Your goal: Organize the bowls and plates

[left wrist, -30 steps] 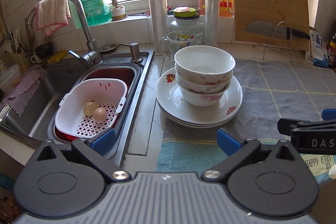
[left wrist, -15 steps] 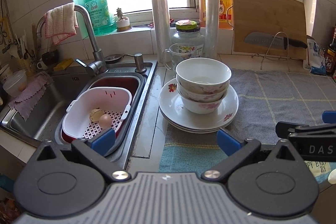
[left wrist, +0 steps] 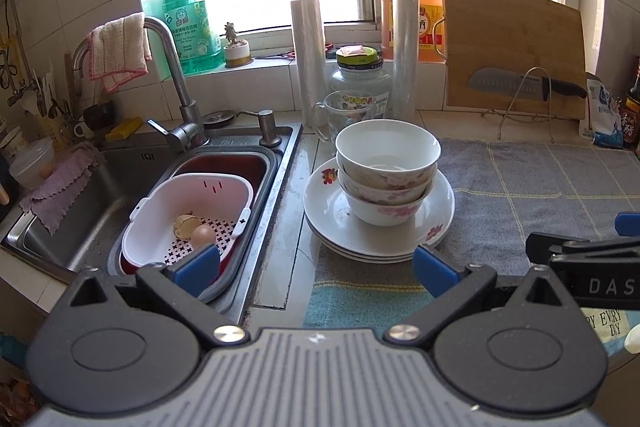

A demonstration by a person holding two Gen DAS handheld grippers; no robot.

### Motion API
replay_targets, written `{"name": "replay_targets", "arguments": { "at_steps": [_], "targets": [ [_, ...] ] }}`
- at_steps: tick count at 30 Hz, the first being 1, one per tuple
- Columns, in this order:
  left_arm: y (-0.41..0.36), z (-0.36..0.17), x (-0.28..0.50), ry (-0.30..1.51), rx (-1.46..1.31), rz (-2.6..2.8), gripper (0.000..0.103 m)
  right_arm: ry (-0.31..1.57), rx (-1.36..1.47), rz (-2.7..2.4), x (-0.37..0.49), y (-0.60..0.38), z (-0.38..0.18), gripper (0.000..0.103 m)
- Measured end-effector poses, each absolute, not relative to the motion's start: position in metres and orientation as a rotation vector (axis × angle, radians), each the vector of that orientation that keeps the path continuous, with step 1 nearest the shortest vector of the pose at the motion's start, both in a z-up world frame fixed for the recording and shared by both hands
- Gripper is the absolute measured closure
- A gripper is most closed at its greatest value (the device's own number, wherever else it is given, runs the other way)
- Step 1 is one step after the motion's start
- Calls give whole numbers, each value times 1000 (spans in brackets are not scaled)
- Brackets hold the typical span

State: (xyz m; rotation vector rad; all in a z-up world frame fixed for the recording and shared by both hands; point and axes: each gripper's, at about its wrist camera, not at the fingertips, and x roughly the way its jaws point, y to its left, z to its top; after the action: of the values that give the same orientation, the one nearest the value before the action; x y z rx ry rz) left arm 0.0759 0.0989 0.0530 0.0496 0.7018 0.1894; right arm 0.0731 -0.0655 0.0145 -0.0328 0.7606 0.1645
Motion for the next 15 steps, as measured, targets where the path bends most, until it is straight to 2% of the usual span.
{"name": "replay_targets", "arguments": {
  "at_steps": [15],
  "targets": [
    [97, 56, 74, 689, 52, 194, 1, 749, -27, 160, 70, -68, 19, 0]
  ]
}}
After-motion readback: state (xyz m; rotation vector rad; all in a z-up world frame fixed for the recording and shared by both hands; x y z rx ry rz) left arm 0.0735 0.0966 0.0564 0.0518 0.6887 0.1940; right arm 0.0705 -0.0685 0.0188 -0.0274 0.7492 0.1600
